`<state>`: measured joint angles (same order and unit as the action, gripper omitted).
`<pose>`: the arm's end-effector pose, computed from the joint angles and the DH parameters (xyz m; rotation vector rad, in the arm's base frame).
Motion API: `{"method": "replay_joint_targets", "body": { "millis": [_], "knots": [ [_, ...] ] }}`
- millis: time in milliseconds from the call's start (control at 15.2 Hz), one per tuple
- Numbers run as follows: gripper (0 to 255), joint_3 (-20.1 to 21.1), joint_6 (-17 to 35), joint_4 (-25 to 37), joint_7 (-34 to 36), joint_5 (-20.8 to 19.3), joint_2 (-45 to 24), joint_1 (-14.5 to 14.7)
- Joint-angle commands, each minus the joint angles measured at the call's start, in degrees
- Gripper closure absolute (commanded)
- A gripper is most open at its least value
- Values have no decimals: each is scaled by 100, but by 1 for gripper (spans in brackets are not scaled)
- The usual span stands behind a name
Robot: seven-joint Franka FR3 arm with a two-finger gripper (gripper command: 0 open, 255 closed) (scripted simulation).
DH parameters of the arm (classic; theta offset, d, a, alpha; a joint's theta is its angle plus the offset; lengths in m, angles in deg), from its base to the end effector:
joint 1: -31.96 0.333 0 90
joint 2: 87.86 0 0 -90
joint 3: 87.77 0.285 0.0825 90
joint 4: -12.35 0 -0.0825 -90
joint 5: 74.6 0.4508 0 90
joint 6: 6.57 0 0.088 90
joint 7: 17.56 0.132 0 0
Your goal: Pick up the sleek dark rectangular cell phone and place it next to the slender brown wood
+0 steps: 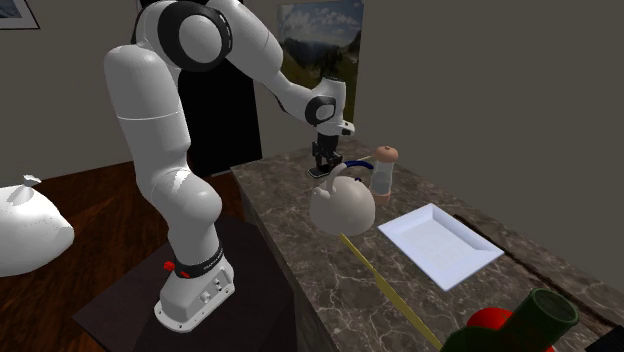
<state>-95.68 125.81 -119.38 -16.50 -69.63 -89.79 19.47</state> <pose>0.5262 -0.1926 0.2299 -3.0078 0.6627 0.0180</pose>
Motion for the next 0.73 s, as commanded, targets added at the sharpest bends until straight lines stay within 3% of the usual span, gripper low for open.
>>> {"method": "replay_joint_targets", "body": {
  "millis": [0, 660],
  "knots": [
    [255, 4, 2, -6, -1, 3, -10, 3],
    [255, 2, -148, 48, 26, -27, 89, 3]
  ]
}}
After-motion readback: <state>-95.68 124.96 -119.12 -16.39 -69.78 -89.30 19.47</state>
